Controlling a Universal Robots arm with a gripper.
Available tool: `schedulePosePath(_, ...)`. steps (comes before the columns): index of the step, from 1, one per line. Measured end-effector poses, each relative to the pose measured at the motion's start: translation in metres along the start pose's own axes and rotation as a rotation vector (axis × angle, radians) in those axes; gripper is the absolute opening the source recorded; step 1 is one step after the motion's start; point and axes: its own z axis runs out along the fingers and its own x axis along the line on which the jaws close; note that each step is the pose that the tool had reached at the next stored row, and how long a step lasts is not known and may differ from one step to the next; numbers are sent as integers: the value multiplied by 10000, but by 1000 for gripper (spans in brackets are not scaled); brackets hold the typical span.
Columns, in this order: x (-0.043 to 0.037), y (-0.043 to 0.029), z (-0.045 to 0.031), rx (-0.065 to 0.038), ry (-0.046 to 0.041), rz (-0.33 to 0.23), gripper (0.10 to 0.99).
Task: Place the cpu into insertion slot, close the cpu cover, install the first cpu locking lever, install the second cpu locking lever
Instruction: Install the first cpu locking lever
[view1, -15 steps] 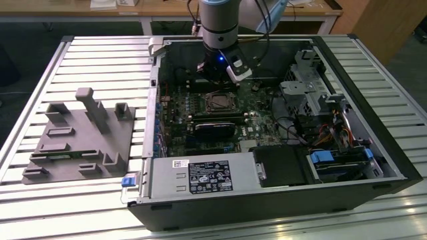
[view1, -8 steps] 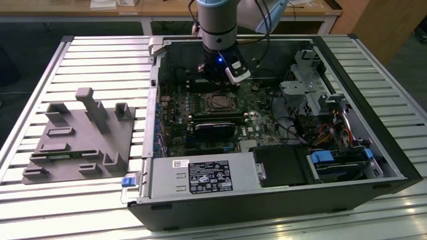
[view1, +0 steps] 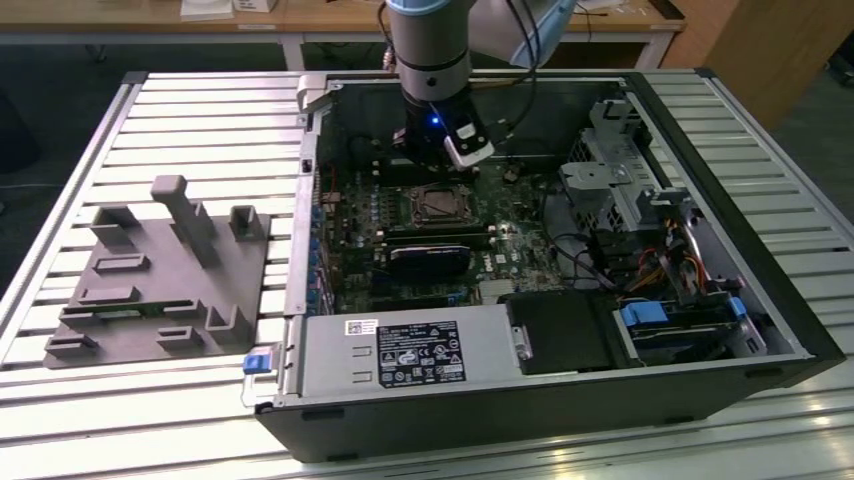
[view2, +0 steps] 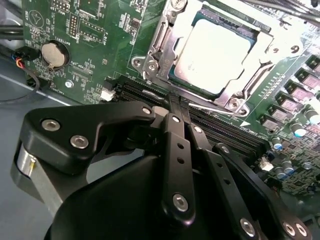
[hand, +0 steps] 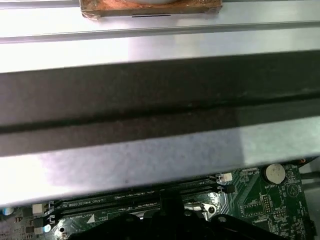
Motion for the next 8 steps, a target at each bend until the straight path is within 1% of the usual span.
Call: schedulePosePath(8,10,38,27,70,-94,522,106)
